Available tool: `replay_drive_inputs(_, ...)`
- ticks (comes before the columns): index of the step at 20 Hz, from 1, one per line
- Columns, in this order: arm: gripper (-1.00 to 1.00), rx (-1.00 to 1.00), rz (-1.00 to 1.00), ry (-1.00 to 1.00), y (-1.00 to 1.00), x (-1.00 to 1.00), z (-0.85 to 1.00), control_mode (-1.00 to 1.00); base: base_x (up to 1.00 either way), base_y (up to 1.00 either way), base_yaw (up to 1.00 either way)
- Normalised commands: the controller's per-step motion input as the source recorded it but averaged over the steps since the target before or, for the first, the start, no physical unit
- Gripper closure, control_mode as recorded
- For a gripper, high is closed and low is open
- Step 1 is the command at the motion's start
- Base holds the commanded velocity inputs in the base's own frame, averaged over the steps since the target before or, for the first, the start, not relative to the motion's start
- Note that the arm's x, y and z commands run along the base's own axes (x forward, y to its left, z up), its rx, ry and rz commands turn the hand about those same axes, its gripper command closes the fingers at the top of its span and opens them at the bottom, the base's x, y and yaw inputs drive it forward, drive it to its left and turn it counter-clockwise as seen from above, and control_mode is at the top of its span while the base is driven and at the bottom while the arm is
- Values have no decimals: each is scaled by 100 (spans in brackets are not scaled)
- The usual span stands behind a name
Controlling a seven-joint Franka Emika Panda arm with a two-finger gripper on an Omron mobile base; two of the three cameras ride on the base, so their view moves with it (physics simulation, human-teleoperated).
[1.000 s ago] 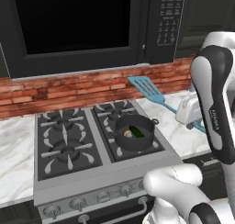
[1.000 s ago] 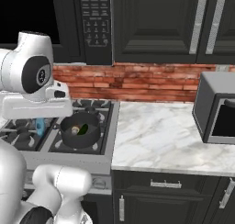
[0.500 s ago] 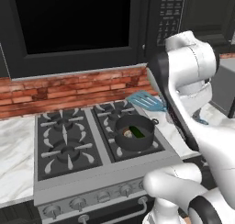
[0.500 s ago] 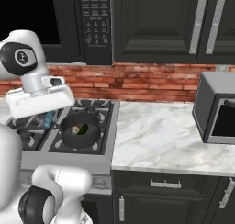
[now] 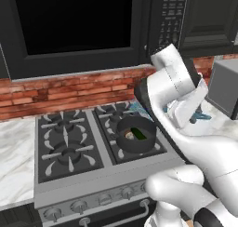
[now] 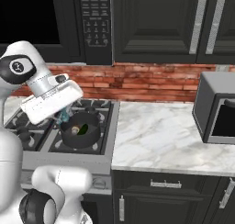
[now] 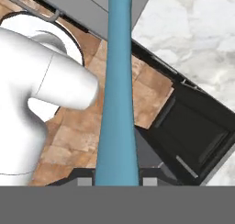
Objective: Put the mushroom and cucumber in the pot. Retrieve the spatula and lightly stir the vegetables in the pot.
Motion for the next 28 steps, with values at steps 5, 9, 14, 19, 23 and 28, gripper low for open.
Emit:
replay_drive_inputs(5,100,-34,32,18,-9,17,-11,-100,0,0,0)
replay_drive_inputs(9,100,-31,34,26,-31,16,0,-100,0,0,0)
replay_drive_inputs(14,100,-22,27,15,-29,17,0,-100,0,0,0)
replay_drive_inputs(19,100,-3,5,0,-2,48,0,-100,0,0,0)
replay_drive_inputs(23,100,0,0,0,0,5,18,-100,0,0,0)
replay_drive_inputs(28,100,0,-1,1,-3,61,2,-100,0,0,0)
